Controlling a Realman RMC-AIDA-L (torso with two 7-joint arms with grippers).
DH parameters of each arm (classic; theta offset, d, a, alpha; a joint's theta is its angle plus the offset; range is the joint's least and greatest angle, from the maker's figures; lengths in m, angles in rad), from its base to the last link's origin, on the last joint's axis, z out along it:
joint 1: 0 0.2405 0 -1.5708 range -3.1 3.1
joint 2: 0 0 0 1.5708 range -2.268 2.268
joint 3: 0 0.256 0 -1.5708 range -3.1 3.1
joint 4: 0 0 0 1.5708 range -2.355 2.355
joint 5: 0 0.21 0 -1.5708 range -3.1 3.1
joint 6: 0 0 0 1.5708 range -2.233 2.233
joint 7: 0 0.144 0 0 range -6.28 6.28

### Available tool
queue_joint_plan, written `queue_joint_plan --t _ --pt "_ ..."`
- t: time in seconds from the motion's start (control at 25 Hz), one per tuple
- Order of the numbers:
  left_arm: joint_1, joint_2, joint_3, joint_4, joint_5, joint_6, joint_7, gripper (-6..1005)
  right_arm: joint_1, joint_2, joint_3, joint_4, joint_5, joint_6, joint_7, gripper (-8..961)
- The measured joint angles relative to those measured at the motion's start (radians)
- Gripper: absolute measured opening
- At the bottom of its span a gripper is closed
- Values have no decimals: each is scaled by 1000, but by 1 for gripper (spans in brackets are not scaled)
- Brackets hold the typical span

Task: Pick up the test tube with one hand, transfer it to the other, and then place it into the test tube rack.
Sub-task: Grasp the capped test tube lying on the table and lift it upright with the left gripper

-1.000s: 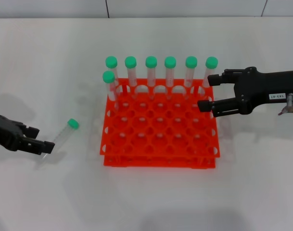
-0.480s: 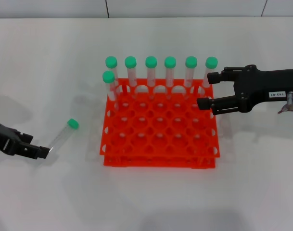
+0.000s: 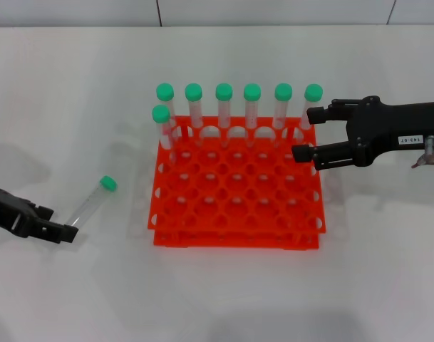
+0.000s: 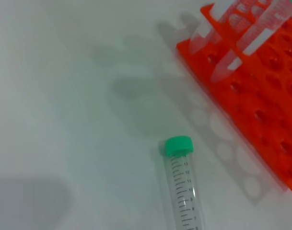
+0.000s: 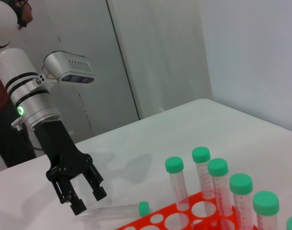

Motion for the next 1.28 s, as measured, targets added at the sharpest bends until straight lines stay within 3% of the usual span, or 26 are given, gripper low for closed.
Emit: queue_joint_plan --t 0.64,0.88,1.28 --pt "-23 4 4 -7 16 0 -18 642 -1 0 0 0 0 2 0 860" --pt "-32 -2 3 -28 37 -23 -13 472 -3 0 0 6 0 2 -8 860" --pt "-47 -2 8 -61 37 -47 -9 474 -7 0 0 9 0 2 -11 860"
